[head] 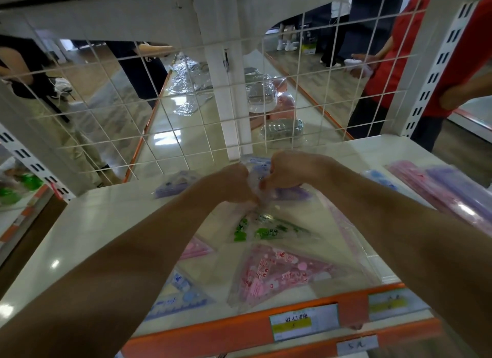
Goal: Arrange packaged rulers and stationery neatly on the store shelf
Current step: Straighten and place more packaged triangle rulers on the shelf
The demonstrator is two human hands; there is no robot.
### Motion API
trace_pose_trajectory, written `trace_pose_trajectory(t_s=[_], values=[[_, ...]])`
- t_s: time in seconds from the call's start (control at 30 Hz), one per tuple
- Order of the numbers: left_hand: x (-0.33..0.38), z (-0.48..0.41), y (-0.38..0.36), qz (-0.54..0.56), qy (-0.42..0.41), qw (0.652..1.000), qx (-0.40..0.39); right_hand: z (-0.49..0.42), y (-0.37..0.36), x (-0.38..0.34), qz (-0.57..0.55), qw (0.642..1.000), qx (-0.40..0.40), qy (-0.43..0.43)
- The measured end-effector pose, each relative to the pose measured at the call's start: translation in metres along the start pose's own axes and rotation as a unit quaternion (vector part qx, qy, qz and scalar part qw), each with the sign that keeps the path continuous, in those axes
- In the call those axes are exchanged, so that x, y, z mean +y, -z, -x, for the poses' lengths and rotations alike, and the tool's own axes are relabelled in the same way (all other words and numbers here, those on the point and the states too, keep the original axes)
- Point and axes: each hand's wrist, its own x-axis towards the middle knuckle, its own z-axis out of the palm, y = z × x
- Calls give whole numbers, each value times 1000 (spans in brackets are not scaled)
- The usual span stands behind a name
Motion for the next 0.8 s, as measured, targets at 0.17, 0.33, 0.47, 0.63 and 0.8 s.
trace_pose_trajectory(t_s=[0.17,0.33,0.47,0.63,0.8], values=[[2,-12,1,-26,12,999,-23,-6,-5,-11,36,999,-19,-9],[3,-14,7,5,46,998,-31,-7,5,-9,38,998,-48,-25],[-2,-17,6,30,56,997,-42,-6,7,-9,16,997,-52,-49],[-6,-16,5,68,69,993,-63,-2,9,-7,-13,996,-62,-66],[-5,-16,3,90,58,992,-68,-3,6,-11,-5,994,-77,-84]])
